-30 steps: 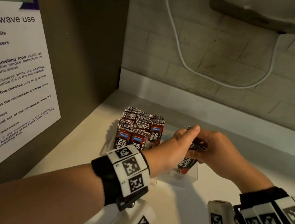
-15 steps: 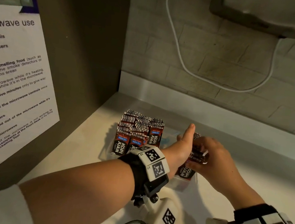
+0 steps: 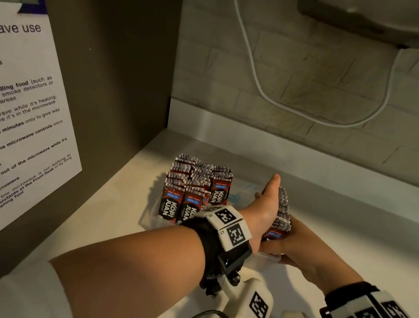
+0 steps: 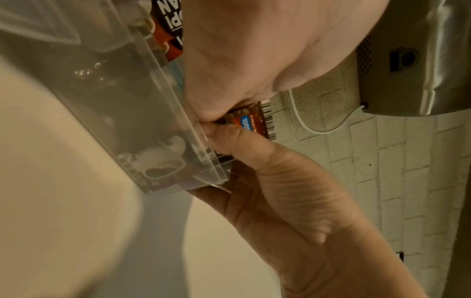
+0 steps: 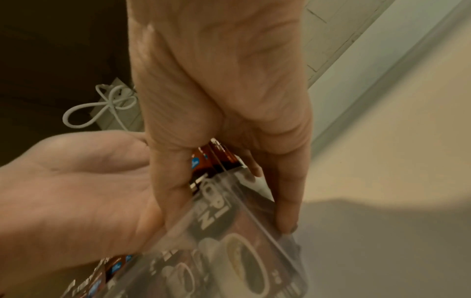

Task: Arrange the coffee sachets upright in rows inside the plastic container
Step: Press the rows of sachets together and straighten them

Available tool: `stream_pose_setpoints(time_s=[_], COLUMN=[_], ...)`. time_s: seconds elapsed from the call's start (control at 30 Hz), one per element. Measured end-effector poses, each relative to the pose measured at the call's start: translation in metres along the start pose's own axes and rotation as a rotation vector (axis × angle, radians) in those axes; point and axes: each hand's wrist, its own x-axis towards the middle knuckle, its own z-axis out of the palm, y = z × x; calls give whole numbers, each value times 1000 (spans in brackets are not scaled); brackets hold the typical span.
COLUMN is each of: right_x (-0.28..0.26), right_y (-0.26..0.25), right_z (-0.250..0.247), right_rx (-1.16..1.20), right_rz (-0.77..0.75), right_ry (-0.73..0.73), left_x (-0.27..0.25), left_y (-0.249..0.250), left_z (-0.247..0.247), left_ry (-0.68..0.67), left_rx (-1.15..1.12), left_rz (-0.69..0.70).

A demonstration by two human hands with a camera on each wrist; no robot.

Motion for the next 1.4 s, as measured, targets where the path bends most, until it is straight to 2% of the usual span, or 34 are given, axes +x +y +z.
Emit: stream_pose_setpoints(time_s=[0.07, 0.17, 0.23, 0.47, 0.7, 0.83, 1.03, 1.4], right_x=[2, 4, 5, 11, 9, 6, 12, 9], right_y=[-1, 1, 3, 4, 10, 9, 7, 6], right_z=[0, -3, -5, 2, 6, 6, 8, 13], right_rx=[-28, -57, -51, -131, -164, -184, -238, -261], right_rz=[8, 24, 48, 41, 3, -1, 10, -15], right_ry=[13, 12, 9, 42, 133, 131, 111, 158], left_x=[-5, -53, -64, -36, -57, -51, -63, -65], left_y=[3, 15, 16, 6, 10, 6, 10, 10], left_z=[-1, -1, -2, -2, -2, 0, -2, 0], left_ry=[10, 17, 16, 4, 13, 34, -43, -4], left_rx=[-43, -25, -25, -33, -70, -73, -50, -43], left_rz=[31, 63, 62, 51, 98, 108, 108, 146])
